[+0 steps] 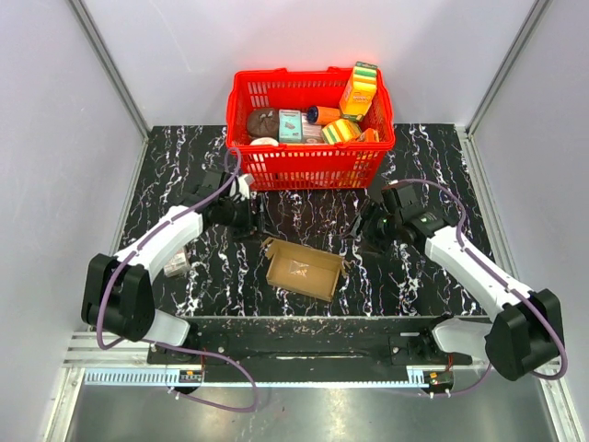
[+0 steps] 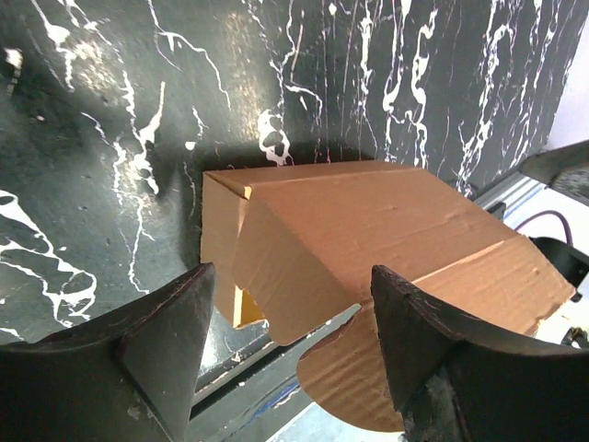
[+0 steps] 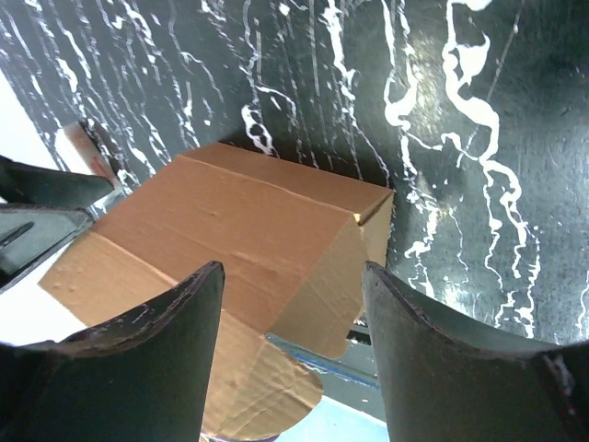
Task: Fold the paper box
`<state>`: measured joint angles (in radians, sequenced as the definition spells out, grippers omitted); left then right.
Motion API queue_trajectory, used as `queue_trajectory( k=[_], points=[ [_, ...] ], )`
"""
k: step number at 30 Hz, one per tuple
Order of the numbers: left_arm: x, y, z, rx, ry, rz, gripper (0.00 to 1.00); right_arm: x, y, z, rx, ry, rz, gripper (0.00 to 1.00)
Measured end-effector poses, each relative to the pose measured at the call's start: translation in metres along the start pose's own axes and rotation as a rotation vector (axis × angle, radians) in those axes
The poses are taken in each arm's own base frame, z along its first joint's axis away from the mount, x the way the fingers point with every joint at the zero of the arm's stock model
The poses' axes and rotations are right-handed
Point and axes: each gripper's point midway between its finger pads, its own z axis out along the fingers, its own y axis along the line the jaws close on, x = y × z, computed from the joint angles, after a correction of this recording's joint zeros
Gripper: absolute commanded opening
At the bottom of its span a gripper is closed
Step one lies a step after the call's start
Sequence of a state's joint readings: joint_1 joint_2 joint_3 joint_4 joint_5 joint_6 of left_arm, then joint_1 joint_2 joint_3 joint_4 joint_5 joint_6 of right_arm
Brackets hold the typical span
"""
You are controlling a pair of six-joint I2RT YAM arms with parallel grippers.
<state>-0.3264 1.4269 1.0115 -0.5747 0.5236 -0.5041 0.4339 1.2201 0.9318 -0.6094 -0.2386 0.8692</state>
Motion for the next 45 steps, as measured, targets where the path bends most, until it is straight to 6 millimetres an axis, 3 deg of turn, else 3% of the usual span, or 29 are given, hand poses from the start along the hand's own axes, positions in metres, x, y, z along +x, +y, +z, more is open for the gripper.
queue_trajectory(
  k=[7, 19, 27, 38, 45],
  points=[
    [0.013, -0.013, 0.006, 0.041, 0.039, 0.035, 0.73, 0.029, -0.014, 0.017, 0.014, 0.133, 0.065, 0.69],
    [0.024, -0.021, 0.012, 0.077, 0.066, 0.060, 0.73, 0.053, 0.007, 0.025, -0.074, 0.228, 0.084, 0.67],
    [0.042, -0.014, 0.010, 0.077, 0.085, 0.038, 0.71, 0.061, 0.017, 0.026, -0.119, 0.254, 0.110, 0.58],
    [0.050, -0.018, -0.001, 0.091, 0.068, 0.050, 0.72, 0.066, 0.014, 0.027, -0.114, 0.272, 0.104, 0.65],
    [0.052, -0.019, -0.005, 0.097, 0.058, 0.058, 0.72, 0.072, 0.016, 0.030, -0.126, 0.315, 0.110, 0.57]
  ],
)
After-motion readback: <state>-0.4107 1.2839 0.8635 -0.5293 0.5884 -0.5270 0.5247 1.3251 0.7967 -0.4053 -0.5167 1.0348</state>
